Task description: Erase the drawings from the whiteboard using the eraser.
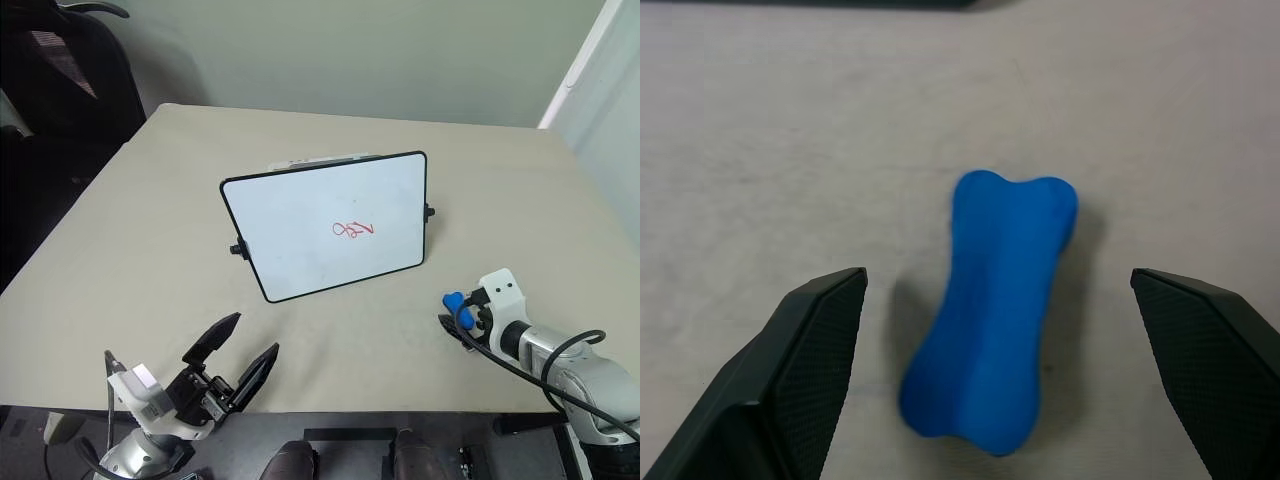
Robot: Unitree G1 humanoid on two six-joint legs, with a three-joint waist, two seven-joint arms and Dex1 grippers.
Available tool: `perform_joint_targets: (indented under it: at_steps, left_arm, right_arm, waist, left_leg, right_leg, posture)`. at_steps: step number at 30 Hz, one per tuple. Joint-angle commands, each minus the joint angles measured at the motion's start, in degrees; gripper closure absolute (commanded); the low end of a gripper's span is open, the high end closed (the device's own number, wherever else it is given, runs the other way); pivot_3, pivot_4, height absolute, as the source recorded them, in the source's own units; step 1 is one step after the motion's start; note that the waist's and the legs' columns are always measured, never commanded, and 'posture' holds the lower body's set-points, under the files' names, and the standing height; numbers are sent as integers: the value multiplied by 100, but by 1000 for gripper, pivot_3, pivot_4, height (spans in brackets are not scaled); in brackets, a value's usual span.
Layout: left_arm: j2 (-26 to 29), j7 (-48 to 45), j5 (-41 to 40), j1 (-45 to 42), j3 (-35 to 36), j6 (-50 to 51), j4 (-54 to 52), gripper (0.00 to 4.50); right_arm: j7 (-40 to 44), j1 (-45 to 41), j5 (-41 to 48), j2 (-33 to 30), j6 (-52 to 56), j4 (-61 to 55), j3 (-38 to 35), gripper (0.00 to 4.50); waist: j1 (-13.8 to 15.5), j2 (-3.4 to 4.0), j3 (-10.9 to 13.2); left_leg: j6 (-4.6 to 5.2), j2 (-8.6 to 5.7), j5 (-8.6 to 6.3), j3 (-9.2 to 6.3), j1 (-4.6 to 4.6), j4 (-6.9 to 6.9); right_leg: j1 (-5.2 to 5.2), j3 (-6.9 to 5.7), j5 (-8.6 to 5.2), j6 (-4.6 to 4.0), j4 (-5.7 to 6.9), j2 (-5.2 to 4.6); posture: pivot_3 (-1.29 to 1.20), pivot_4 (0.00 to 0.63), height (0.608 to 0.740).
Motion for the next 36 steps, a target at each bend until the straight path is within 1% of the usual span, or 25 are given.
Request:
perform_joint_targets:
  at_steps: [1,2,3,10,12,13,15,18,22,25,28,32,36]
  left_arm:
    - [5,-43,-96,30,71,-49,-79,0]
    - [3,-47,-95,31,69,-48,-76,0]
    - [2,-51,-95,34,67,-47,-75,0]
    - [-11,-64,-71,56,18,-59,-70,0]
    - [-13,-66,-68,61,9,-62,-73,0]
    - [-12,-70,-71,65,7,-64,-75,0]
    - [-12,-72,-73,75,4,-66,-82,0]
    - [-14,-74,-68,81,-9,-67,-85,0]
    - [-17,-68,-51,74,-40,-65,-88,0]
    - [-18,-67,-40,65,-62,-64,-95,0]
    - [-23,-68,-20,82,-103,-74,-133,0]
    - [-26,-62,7,80,-139,-82,-150,0]
    - [-44,-38,60,86,-171,-94,-179,0]
  right_arm:
    - [116,-20,-186,-127,81,-16,31,409]
    - [136,-2,-209,-137,93,-32,27,574]
    - [159,17,-215,-145,108,-62,13,837]
    - [322,114,-175,-201,248,-364,-91,3327]
    - [319,67,-121,-159,266,-487,-215,3861]
    - [304,29,-68,-124,296,-564,-297,3993]
    - [227,-143,181,29,436,-757,-572,4079]
    - [172,-407,561,182,658,-1165,-882,4079]
    - [37,-809,733,235,979,-1507,-830,4079]
    - [-146,-1445,761,423,1141,-1546,-601,4079]
    - [-346,-2154,515,693,1107,-1348,-157,4079]
    - [-440,-2541,83,788,933,-1009,369,4079]
    - [-556,-2931,-482,1056,506,-682,1002,4079]
  waist:
    - [0,0,0]
    - [0,0,0]
    - [0,0,0]
    - [-1,-1,0]
    - [-1,0,0]
    - [-1,0,0]
    - [-2,0,0]
    - [-8,2,1]
    - [-7,0,0]
    - [-13,0,0]
    - [-52,0,0]
    - [-17,-4,-3]
    - [-18,-3,-2]
  left_leg:
    - [0,0,0,0,0,0]
    - [0,0,0,0,0,0]
    - [0,0,0,0,0,0]
    - [1,0,0,1,-1,0]
    - [0,0,0,1,-1,0]
    - [0,0,0,1,-1,0]
    - [0,0,0,1,-1,0]
    - [0,0,0,3,0,1]
    - [1,0,0,3,2,0]
    - [0,0,0,3,5,2]
    - [1,0,0,2,11,1]
    - [7,0,0,-4,18,-4]
    - [5,0,0,-4,9,-1]
  right_leg:
    - [0,0,1,1,0,0]
    - [0,0,1,2,0,0]
    - [2,0,1,2,1,1]
    - [4,0,1,2,1,1]
    - [4,0,1,2,1,1]
    - [4,0,1,2,0,1]
    - [4,0,1,2,1,1]
    - [4,0,1,2,1,2]
    - [4,-2,1,2,1,4]
    - [1,-1,1,2,1,2]
    - [0,-1,5,7,4,3]
    - [0,-4,7,12,7,3]
    - [-11,-1,10,17,3,-2]
  posture:
    - [0,150,740]
    - [0,150,740]
    - [0,150,740]
    - [0,150,740]
    - [0,150,740]
    - [0,150,740]
    - [0,150,740]
    - [0,150,740]
    - [0,150,740]
    - [0,150,740]
    - [0,150,740]
    - [0,150,740]
    - [0,150,740]
